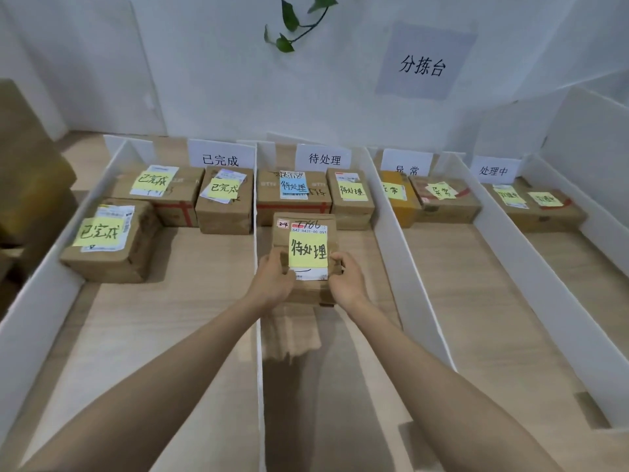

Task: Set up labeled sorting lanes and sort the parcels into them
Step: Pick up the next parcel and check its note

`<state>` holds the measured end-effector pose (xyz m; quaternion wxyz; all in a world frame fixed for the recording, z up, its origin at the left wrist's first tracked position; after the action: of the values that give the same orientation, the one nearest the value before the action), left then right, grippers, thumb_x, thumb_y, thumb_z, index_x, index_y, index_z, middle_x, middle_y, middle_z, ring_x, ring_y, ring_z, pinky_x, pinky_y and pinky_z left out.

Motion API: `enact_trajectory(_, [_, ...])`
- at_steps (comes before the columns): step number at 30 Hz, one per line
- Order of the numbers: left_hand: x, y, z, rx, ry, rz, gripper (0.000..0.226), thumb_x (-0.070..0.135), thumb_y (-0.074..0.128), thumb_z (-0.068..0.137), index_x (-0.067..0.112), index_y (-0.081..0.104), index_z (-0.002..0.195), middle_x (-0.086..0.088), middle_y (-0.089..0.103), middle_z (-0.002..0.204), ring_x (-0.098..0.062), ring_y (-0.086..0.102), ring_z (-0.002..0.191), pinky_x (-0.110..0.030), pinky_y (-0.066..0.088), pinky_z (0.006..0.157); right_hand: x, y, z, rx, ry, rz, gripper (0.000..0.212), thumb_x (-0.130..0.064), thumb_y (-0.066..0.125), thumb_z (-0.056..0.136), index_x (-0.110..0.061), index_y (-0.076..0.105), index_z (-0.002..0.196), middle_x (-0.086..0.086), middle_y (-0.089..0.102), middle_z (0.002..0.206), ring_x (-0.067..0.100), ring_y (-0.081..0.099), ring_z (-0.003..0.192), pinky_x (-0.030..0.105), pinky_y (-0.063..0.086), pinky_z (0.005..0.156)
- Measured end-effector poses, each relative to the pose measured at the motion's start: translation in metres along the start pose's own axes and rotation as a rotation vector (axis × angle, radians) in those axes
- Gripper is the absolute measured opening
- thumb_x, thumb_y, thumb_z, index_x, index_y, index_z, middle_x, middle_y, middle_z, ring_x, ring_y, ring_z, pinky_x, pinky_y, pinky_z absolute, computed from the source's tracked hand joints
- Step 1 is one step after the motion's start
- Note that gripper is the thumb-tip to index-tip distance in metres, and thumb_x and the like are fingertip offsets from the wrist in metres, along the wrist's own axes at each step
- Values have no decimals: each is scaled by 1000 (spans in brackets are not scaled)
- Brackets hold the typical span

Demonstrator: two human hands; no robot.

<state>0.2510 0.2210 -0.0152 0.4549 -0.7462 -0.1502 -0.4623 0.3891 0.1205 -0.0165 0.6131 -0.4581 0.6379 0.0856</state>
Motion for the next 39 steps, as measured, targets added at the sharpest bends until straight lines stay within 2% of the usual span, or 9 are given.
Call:
enact_trajectory(4, [-17,16,12,-6,-57,103,44,9,47,87,10,37,129,-15,43,131,-31,43,121,-39,41,97,11,13,19,-46,15,-28,51,10,44,79,-16,56,122,2,57,127,17,53,99,23,44,78])
enact_trajectory(9, [-33,25,25,38,-104,170,42,7,47,88,8,37,128,-16,39,131,-38,46,117,-43,42,94,24,30,39,-104,38,-20,48,11,44,81,-10,55,123,1,57,110,11,49,82,14,36,56])
enact_trajectory(15, [-44,28,39,77,-159,216,40,4,44,87,8,38,127,-19,37,129,-42,50,110,-47,44,94,34,46,58,-145,48,-24,49,9,45,82,-12,53,125,3,58,117,14,50,93,22,40,80])
enact_trajectory(20, [-47,24,46,120,-197,264,39,0,40,88,4,39,127,-21,36,131,-42,48,112,-47,42,96,30,52,64,-176,24,-15,44,2,48,86,-15,55,126,-1,57,119,19,54,107,28,43,91])
enact_trajectory(24, [-28,24,44,150,17,430,45,-5,40,82,3,44,126,-18,39,132,-38,41,118,-47,40,98,32,50,61,-209,-18,-15,45,-4,46,88,-20,55,128,1,57,131,19,54,117,30,44,93])
enact_trajectory(26, [-17,34,36,118,164,623,51,-2,44,82,3,41,133,-19,37,139,-38,36,125,-45,36,102,25,42,49,-173,-185,-169,44,-3,44,89,-18,54,129,-3,52,137,14,46,127,25,38,99])
enact_trajectory(29, [-19,47,17,39,185,876,56,16,43,91,7,29,144,-16,27,151,-34,24,139,-46,22,112,21,42,26,-137,-461,-449,52,1,43,88,-15,48,137,0,38,151,15,28,143,34,27,115])
enact_trajectory(33, [-31,58,-3,-57,131,1077,58,29,30,96,6,17,148,-14,14,156,-30,13,144,-51,5,116,40,57,10,-258,-498,-774,64,-10,43,94,-19,19,152,-4,6,162,14,1,149,42,5,119])
enact_trajectory(39, [-35,56,0,-114,106,1218,61,35,23,100,4,6,149,-17,6,158,-32,11,144,-51,-2,116,42,65,11,-302,-520,-902,67,-14,41,96,-19,7,154,-3,-2,162,15,-6,148,47,2,118])
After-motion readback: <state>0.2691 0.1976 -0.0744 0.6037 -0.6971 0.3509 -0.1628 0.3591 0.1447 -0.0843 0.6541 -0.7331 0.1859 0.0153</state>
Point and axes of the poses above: each hand's wrist, its own z-axis towards the middle knuckle, its own y-axis out of the palm, x = y × z, the point moved 10 cm from there along z, towards the middle knuckle
